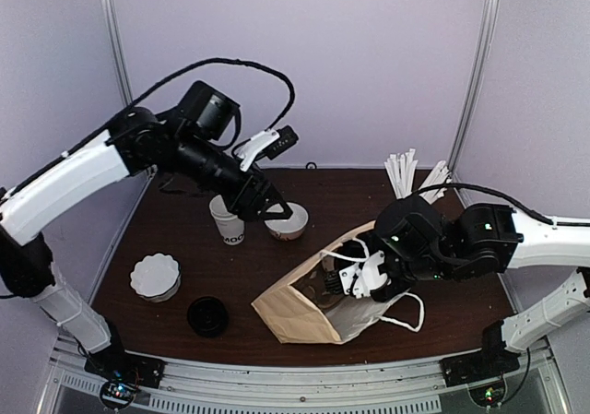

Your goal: Pack the takeout coffee

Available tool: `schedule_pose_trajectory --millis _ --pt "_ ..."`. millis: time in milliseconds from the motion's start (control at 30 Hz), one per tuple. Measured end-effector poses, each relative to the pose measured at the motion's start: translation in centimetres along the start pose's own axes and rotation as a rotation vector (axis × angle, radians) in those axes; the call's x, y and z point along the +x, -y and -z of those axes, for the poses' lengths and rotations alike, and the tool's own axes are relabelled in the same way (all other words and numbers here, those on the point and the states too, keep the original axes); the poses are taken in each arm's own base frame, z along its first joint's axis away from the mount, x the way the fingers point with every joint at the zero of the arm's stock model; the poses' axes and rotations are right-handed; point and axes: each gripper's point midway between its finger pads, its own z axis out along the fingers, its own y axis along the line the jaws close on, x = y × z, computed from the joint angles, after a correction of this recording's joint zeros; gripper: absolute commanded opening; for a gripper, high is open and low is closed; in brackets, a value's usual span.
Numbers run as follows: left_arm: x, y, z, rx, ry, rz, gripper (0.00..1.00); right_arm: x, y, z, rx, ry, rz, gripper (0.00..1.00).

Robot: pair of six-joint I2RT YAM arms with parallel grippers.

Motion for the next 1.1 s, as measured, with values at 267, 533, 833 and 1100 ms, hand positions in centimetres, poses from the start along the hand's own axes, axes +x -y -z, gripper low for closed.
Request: schedule_pose_trajectory --millis 267,533,833,1100 --pt "2.0 10.9 7.1 0.133 0.028 -0.112 0.65 0.0 -0.1 -0.1 -0.005 0.000 -0.015 0.59" --pt "5.2 10.7 1.2 -0.022 -0.192 -0.061 0.63 0.0 -0.6 -0.7 -0.032 -0.008 -0.027 0.59" --pt "2.8 12.4 1.8 -0.026 -0.129 -0.055 0.63 0.2 -0.6 -0.8 -0.036 -0.012 -0.030 0.60" --pt "3.1 13.0 -0.2 -0.007 -0.163 -0.025 0.62 0.7 -0.3 -1.0 -0.037 -0.022 -0.053 0.59"
